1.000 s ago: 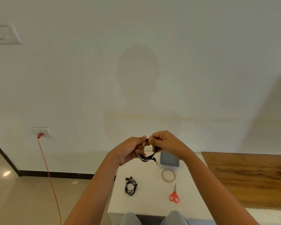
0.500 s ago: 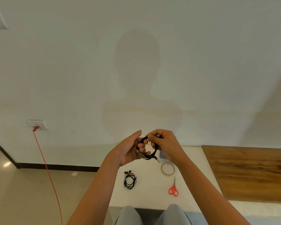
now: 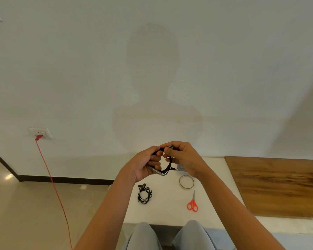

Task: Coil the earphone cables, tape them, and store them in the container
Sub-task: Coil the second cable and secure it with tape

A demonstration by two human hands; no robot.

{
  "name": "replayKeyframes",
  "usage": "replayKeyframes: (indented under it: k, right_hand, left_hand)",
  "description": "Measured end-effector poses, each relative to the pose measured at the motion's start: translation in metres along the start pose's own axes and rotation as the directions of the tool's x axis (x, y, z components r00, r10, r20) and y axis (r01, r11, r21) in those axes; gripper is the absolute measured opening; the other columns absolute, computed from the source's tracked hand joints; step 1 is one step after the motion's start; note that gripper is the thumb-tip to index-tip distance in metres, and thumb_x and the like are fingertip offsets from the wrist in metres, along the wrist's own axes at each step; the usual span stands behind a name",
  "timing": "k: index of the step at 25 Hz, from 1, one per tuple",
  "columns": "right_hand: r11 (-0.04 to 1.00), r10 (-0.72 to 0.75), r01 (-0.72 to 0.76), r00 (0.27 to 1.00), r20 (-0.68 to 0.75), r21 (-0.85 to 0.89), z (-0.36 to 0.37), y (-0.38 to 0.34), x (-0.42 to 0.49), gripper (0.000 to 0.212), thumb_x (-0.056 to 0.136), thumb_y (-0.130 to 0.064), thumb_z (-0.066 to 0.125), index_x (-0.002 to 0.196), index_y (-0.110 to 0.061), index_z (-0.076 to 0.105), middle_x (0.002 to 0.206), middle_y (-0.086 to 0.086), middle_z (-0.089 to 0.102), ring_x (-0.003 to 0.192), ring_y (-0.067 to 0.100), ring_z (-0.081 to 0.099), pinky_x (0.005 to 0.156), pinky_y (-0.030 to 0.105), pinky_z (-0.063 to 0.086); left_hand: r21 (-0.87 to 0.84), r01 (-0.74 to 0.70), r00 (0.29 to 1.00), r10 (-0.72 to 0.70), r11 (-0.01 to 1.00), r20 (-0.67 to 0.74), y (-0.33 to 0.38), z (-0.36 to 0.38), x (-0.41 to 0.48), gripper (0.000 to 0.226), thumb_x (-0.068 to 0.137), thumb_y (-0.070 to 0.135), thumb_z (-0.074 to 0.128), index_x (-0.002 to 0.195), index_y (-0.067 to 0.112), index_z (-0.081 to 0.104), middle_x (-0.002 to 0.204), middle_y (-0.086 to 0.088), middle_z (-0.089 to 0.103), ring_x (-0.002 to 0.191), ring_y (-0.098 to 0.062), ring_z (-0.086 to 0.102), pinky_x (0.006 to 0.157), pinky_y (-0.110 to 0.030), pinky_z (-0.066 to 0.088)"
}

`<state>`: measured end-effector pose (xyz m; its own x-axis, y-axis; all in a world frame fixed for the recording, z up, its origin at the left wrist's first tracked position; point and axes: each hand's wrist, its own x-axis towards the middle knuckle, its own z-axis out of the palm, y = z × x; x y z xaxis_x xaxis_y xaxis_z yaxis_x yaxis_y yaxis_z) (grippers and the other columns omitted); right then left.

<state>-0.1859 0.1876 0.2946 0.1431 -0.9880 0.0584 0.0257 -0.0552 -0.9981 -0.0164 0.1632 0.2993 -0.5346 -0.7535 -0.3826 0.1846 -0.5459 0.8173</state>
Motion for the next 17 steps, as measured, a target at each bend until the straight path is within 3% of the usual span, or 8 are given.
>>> replayKeyframes:
  k: [5, 8, 10, 12, 14, 17]
  right_hand:
    - [1.0, 0.006, -0.006, 1.0, 0.021, -0.011, -0.003, 0.006, -0.003, 0.018, 0.088, -0.01, 0.066, 0.104, -0.007, 0.072, 0.089, 0.012, 0.074, 0.08, 0.021, 0.066, 0.075, 0.025, 0.054]
    - [0.995, 0.09, -0.09, 0.996, -0.003, 0.043, -0.004, 0.011, -0.003, 0.024, 0.087, -0.027, 0.065, 0.106, -0.012, 0.071, 0.098, 0.009, 0.073, 0.091, 0.02, 0.068, 0.077, 0.025, 0.055]
    - [0.969, 0.235, -0.235, 0.972, 0.009, 0.076, -0.009, 0.019, -0.006, 0.025, 0.091, -0.035, 0.06, 0.105, -0.016, 0.071, 0.102, 0.005, 0.073, 0.094, 0.019, 0.069, 0.077, 0.026, 0.055]
    - [0.924, 0.342, -0.349, 0.937, 0.07, 0.159, -0.015, 0.03, -0.012, 0.022, 0.093, -0.03, 0.059, 0.105, -0.015, 0.071, 0.102, 0.007, 0.073, 0.089, 0.02, 0.07, 0.077, 0.028, 0.057]
    - [0.899, 0.338, -0.35, 0.937, 0.09, 0.262, -0.016, 0.04, -0.016, 0.021, 0.088, -0.019, 0.064, 0.106, -0.008, 0.069, 0.096, 0.011, 0.073, 0.08, 0.018, 0.069, 0.073, 0.026, 0.057]
    - [0.89, 0.322, -0.293, 0.946, -0.025, 0.349, -0.013, 0.051, -0.01, 0.013, 0.088, -0.003, 0.062, 0.098, -0.002, 0.07, 0.086, 0.012, 0.072, 0.071, 0.014, 0.068, 0.067, 0.022, 0.057]
  left_hand:
    - [0.115, 0.004, 0.996, 0.007, 0.993, -0.092, -0.008, 0.003, 0.003, 0.04, 0.098, 0.038, 0.05, 0.064, 0.016, 0.054, 0.047, 0.01, 0.027, 0.039, -0.006, 0.025, 0.04, -0.018, 0.035]
    - [0.024, -0.077, 0.985, 0.079, 0.997, -0.151, -0.012, 0.005, 0.008, 0.038, 0.098, 0.032, 0.05, 0.064, 0.016, 0.052, 0.045, 0.01, 0.025, 0.037, -0.006, 0.023, 0.039, -0.017, 0.035]
    - [-0.067, -0.128, 0.977, 0.114, 0.99, -0.183, -0.014, 0.002, 0.011, 0.037, 0.098, 0.031, 0.05, 0.064, 0.016, 0.052, 0.044, 0.01, 0.024, 0.037, -0.006, 0.022, 0.039, -0.017, 0.034]
    - [-0.141, -0.165, 0.971, 0.136, 0.976, -0.196, -0.014, -0.004, 0.013, 0.038, 0.099, 0.032, 0.05, 0.064, 0.017, 0.052, 0.044, 0.01, 0.024, 0.038, -0.007, 0.022, 0.039, -0.017, 0.034]
    - [-0.173, -0.171, 0.971, 0.136, 0.97, -0.195, -0.014, -0.008, 0.016, 0.039, 0.099, 0.034, 0.049, 0.064, 0.017, 0.053, 0.045, 0.01, 0.024, 0.039, -0.007, 0.024, 0.04, -0.017, 0.034]
    - [-0.153, -0.151, 0.973, 0.12, 0.977, -0.196, -0.019, -0.008, 0.018, 0.036, 0.098, 0.036, 0.05, 0.067, 0.018, 0.056, 0.047, 0.01, 0.025, 0.041, -0.006, 0.024, 0.041, -0.017, 0.031]
